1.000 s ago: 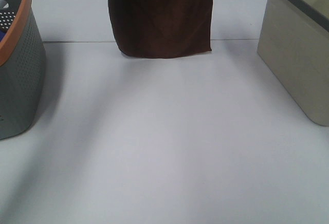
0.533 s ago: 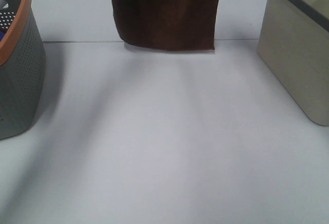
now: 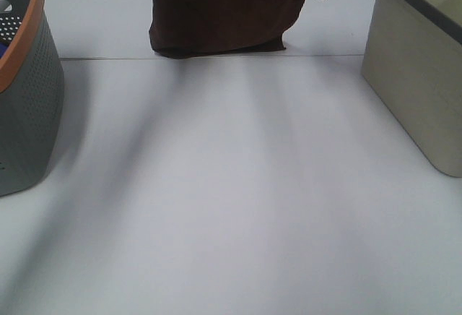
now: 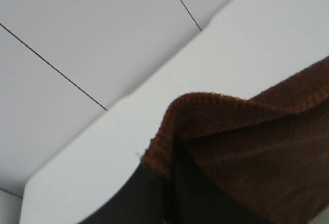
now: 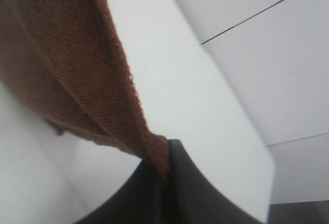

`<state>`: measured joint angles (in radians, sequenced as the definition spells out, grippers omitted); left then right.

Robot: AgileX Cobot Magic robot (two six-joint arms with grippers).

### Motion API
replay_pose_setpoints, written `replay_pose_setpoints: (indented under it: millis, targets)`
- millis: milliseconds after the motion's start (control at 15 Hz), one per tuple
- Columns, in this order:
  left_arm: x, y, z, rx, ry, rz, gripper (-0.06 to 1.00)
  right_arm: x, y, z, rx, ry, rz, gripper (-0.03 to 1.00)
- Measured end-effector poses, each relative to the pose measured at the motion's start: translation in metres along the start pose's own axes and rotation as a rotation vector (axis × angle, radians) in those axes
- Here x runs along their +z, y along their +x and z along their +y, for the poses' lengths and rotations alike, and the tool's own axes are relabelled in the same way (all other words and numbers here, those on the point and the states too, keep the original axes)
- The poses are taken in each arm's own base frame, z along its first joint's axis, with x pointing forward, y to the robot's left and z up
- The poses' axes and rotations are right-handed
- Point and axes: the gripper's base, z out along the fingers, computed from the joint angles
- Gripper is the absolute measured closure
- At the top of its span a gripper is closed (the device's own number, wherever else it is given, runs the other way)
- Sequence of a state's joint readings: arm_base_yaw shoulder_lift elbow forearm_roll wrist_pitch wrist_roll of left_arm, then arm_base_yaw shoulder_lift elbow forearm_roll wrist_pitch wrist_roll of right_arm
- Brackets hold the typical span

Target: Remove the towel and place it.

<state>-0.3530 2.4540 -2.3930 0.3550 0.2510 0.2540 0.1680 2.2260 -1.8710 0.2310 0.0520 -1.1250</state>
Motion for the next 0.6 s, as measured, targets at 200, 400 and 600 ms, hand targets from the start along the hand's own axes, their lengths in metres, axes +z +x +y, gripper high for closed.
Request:
replay_pose_setpoints:
  millis: [200,400,600]
  targets:
    - [-0.007,0.009,-0.035,0.012,0.133,0.261,0.94,-0.006,0.018,0.023,0.023,-0.307,0.163,0.97]
    - [-0.026,0.027,-0.066,0.004,0.423,0.563,0.94,-0.034,0.019,0.032,0.146,-0.556,0.357,0.97]
    - [-0.041,0.037,-0.080,0.019,0.646,0.698,0.94,-0.051,0.024,0.044,0.216,-0.742,0.509,0.97]
